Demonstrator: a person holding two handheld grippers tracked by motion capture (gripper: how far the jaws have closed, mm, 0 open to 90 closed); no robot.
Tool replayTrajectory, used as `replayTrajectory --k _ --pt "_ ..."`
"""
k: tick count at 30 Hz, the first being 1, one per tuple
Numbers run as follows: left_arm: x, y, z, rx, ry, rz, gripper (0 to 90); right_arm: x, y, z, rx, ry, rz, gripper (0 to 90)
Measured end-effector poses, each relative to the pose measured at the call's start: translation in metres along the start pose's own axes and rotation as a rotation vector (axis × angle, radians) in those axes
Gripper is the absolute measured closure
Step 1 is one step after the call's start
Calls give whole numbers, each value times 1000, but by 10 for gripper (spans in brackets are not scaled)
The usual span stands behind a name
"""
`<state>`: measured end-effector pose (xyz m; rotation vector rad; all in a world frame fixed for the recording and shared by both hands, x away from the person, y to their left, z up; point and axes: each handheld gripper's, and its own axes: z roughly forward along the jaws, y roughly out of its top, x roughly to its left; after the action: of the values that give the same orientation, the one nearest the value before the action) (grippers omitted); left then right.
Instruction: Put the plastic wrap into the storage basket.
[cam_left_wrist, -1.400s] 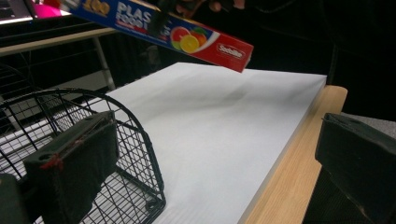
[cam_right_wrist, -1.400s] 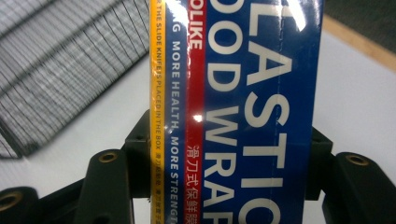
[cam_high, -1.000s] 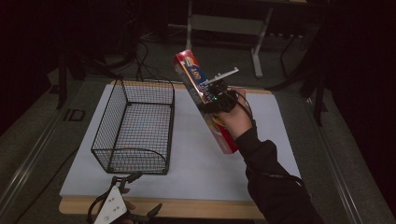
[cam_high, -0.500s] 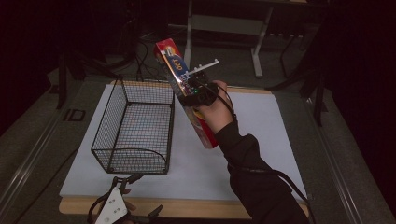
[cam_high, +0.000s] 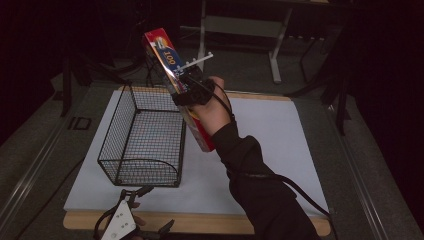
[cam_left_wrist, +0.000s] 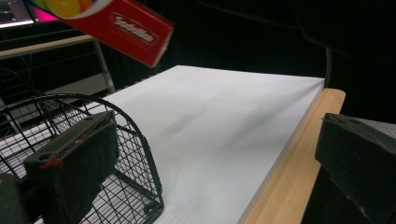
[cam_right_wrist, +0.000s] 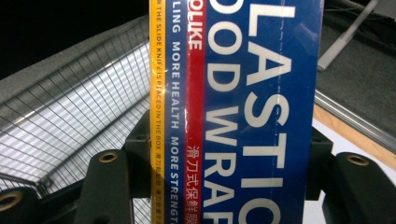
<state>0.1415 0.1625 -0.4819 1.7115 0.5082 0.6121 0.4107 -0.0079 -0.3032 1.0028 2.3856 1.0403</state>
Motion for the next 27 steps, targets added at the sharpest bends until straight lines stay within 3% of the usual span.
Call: replayTrajectory --k 8,15,19,20,27 --pt "1 1 -3 3 15 12 2 24 19 14 -23 28 4 404" --pt "-1 1 -3 6 0 17 2 45 27 34 -51 49 20 404" --pt "-1 1 -3 5 0 19 2 55 28 44 -54 58 33 403" --pt "-1 1 -3 6 1 19 2 62 28 53 -55 59 29 403" --pt "1 1 -5 4 6 19 2 80 20 82 -56 49 48 403"
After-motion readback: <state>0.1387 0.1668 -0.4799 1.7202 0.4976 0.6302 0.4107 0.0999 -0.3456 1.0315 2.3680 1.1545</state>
